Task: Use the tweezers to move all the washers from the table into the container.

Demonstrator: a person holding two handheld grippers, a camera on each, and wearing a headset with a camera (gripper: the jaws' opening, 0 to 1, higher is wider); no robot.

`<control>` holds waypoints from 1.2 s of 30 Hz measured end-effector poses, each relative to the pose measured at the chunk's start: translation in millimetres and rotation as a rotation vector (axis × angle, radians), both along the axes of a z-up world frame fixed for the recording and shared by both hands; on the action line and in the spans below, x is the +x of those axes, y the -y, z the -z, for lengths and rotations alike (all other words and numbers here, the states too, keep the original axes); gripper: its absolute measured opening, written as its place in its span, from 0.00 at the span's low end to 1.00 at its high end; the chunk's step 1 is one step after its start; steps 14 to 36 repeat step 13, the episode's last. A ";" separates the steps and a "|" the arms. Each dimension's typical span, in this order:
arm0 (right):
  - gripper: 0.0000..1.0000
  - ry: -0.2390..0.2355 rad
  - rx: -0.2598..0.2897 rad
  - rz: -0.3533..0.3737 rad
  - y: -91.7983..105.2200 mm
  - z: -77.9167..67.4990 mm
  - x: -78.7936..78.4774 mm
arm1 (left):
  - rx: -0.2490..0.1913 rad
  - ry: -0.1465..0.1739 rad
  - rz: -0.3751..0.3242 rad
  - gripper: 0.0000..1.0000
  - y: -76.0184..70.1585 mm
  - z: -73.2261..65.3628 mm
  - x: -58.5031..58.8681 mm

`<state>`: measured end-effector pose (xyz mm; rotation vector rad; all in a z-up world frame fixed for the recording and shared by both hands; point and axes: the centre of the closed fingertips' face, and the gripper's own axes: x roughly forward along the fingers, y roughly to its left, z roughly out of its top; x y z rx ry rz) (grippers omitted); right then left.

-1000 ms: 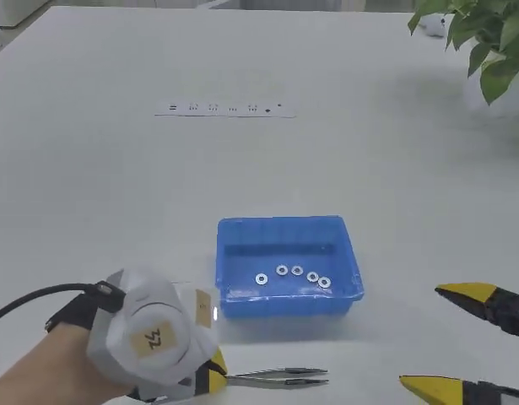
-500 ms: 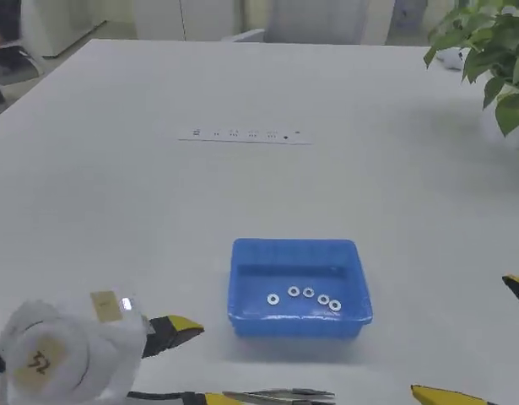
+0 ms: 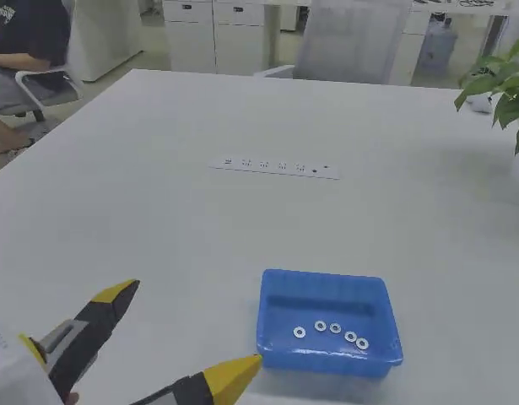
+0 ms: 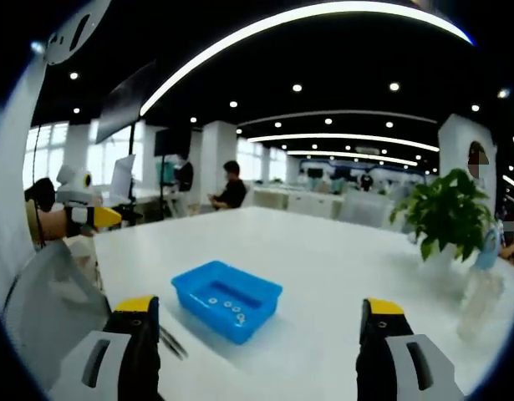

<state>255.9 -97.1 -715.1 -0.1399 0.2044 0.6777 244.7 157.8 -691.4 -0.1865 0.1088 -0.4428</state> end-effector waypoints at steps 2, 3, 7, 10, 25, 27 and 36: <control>0.99 0.002 0.004 0.011 1.9 -0.6 0.8 | 0.020 -0.003 -0.007 0.99 0.5 4.5 0.9; 0.99 0.002 0.009 0.019 3.3 -1.1 1.4 | 0.035 0.000 -0.005 0.99 1.1 7.1 2.0; 0.99 0.008 0.008 0.034 6.5 -1.2 2.0 | 0.112 -0.024 0.016 0.99 6.1 17.4 1.3; 0.99 0.020 -0.013 0.041 8.5 -0.4 2.0 | 0.111 -0.023 0.022 0.99 8.4 17.1 0.4; 0.99 0.027 -0.032 0.041 10.5 2.0 1.8 | 0.084 -0.032 0.017 0.99 6.2 17.8 1.1; 0.99 0.027 -0.032 0.041 10.5 2.0 1.8 | 0.084 -0.032 0.017 0.99 6.2 17.8 1.1; 0.99 0.027 -0.032 0.041 10.5 2.0 1.8 | 0.084 -0.032 0.017 0.99 6.2 17.8 1.1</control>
